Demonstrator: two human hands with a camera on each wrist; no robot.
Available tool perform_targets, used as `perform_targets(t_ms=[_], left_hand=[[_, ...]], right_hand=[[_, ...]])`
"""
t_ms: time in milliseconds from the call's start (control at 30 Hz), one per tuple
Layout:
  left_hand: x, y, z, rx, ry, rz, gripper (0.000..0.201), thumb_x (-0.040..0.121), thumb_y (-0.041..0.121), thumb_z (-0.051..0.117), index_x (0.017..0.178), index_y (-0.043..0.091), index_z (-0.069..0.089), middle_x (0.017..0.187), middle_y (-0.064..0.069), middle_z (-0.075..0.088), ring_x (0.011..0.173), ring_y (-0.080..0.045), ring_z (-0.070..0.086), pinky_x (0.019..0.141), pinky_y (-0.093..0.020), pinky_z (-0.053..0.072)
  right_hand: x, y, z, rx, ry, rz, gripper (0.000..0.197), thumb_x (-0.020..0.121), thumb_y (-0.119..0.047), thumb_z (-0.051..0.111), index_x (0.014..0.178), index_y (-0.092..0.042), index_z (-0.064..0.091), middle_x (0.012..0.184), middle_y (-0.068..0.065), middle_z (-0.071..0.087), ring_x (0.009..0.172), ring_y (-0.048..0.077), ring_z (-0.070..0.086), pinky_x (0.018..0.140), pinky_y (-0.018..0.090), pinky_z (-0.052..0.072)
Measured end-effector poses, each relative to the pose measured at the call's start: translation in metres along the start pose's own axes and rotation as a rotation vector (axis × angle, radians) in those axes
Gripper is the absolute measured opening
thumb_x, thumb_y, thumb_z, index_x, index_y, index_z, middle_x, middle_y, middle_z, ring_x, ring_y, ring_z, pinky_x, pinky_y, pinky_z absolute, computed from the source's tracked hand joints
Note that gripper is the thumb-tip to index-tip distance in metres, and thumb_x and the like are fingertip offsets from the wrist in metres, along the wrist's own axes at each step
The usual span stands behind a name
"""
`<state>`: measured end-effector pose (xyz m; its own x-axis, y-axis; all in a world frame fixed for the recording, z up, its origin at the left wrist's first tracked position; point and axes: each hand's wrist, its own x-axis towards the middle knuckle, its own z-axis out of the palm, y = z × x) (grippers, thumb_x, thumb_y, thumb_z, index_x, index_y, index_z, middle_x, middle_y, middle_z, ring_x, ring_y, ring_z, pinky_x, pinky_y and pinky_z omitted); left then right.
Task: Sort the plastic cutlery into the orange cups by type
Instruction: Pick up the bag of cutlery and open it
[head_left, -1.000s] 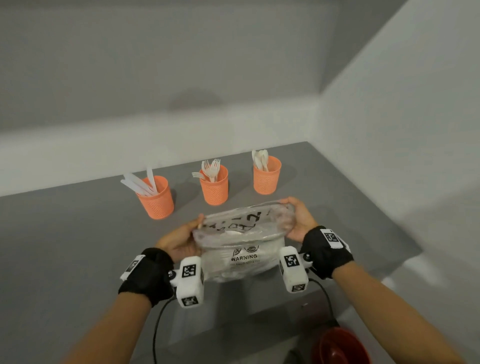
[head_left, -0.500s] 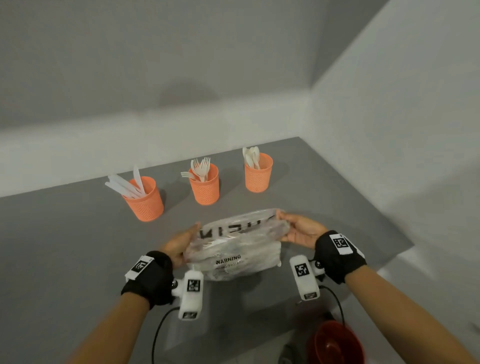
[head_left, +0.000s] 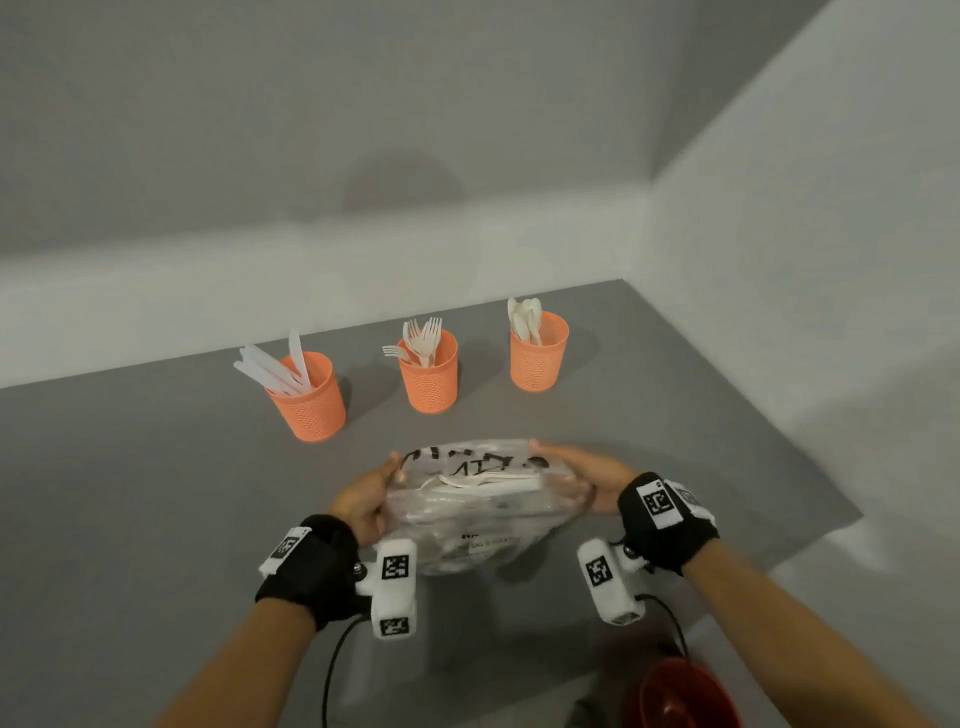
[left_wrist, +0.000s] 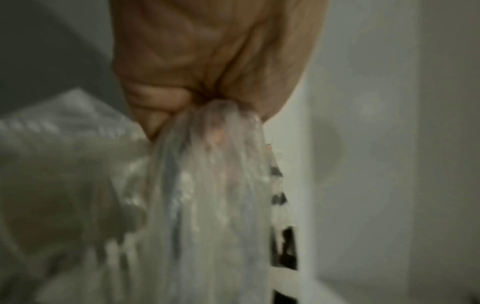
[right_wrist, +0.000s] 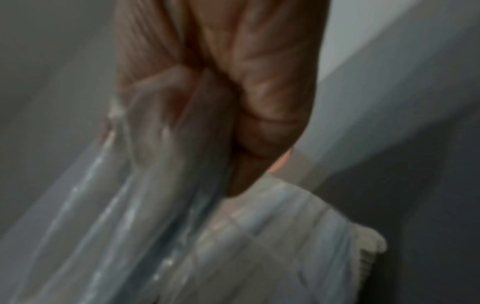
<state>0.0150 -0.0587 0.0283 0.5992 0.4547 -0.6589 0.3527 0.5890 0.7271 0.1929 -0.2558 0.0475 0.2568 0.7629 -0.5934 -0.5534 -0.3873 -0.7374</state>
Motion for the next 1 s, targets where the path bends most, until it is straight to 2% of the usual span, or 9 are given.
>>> perform_targets(t_ms=[67,133,267,400,533,600,700,833,1000], left_hand=[[0.003,0.002,0.002,-0.046,0.039,-0.015,0.041,0.097,0.031,0.041,0.076,0.009,0.068,0.079,-0.013,0.068,0.067,-0.026,0.063,0.064,-0.036,0.055],[0.007,0.006,0.007,0.017,0.13,0.043,0.041,0.098,0.035,0.037,0.08,0.01,0.064,0.083,-0.011,0.061,0.071,-0.024,0.056,0.068,-0.036,0.048],[0.007,0.005,0.011,0.628,0.351,0.482,0.037,0.09,0.047,0.05,0.096,0.011,0.051,0.099,-0.008,0.056,0.088,-0.024,0.055,0.077,-0.035,0.045],[0.006,-0.019,0.013,1.008,0.424,0.49,0.046,0.09,0.046,0.049,0.113,0.006,0.05,0.113,-0.012,0.054,0.099,-0.031,0.057,0.087,-0.037,0.043],[0.007,-0.023,0.011,1.042,0.419,0.539,0.034,0.098,0.031,0.038,0.091,0.002,0.055,0.096,-0.019,0.062,0.09,-0.034,0.058,0.076,-0.034,0.041],[0.007,-0.017,0.008,0.87,0.349,0.496,0.034,0.099,0.029,0.038,0.087,0.003,0.056,0.093,-0.019,0.062,0.089,-0.032,0.058,0.075,-0.03,0.037],[0.011,-0.005,0.008,0.42,0.242,0.288,0.042,0.099,0.035,0.037,0.107,0.001,0.059,0.107,-0.013,0.059,0.101,-0.028,0.056,0.09,-0.032,0.041],[0.023,0.015,0.009,0.216,0.197,0.139,0.053,0.096,0.045,0.039,0.123,0.002,0.054,0.127,-0.02,0.057,0.118,-0.035,0.053,0.106,-0.046,0.039],[0.035,0.025,0.016,0.444,0.327,0.334,0.048,0.099,0.037,0.035,0.108,-0.003,0.061,0.111,-0.021,0.061,0.108,-0.033,0.055,0.094,-0.036,0.038]], right_hand=[[0.004,0.005,0.001,-0.196,0.118,-0.1,0.047,0.071,-0.036,0.075,0.107,-0.014,0.056,0.086,0.003,0.071,0.072,0.009,0.068,0.069,0.025,0.058],[0.012,0.011,-0.002,-0.432,0.327,-0.229,0.068,0.062,-0.033,0.084,0.116,-0.014,0.049,0.12,0.009,0.059,0.106,0.02,0.06,0.091,0.034,0.052],[0.015,0.015,0.003,-0.904,0.626,-0.459,0.029,0.08,-0.036,0.07,0.094,-0.014,0.058,0.086,0.001,0.058,0.075,0.014,0.053,0.059,0.019,0.036],[0.016,0.015,0.017,-1.151,0.682,-0.461,0.036,0.098,-0.029,0.04,0.067,-0.014,0.048,0.077,0.009,0.053,0.072,0.023,0.048,0.063,0.026,0.03],[0.032,0.018,0.015,-0.711,0.605,-0.308,0.044,0.1,-0.025,0.037,0.062,-0.007,0.049,0.068,0.009,0.051,0.07,0.021,0.049,0.062,0.026,0.039],[0.038,0.017,0.013,-0.313,0.495,-0.216,0.04,0.099,-0.031,0.04,0.095,0.001,0.064,0.095,0.019,0.063,0.089,0.027,0.059,0.085,0.036,0.048],[0.035,0.011,0.011,0.071,0.402,-0.127,0.048,0.1,-0.035,0.035,0.118,0.003,0.057,0.112,0.018,0.061,0.085,0.026,0.06,0.08,0.036,0.049],[0.034,0.002,0.009,0.124,0.355,-0.129,0.052,0.098,-0.044,0.032,0.117,-0.005,0.059,0.116,0.018,0.063,0.09,0.027,0.062,0.079,0.035,0.049],[0.038,-0.003,0.008,-0.188,0.576,-0.263,0.053,0.094,-0.045,0.044,0.107,0.003,0.063,0.117,0.023,0.061,0.102,0.032,0.06,0.093,0.04,0.048]])
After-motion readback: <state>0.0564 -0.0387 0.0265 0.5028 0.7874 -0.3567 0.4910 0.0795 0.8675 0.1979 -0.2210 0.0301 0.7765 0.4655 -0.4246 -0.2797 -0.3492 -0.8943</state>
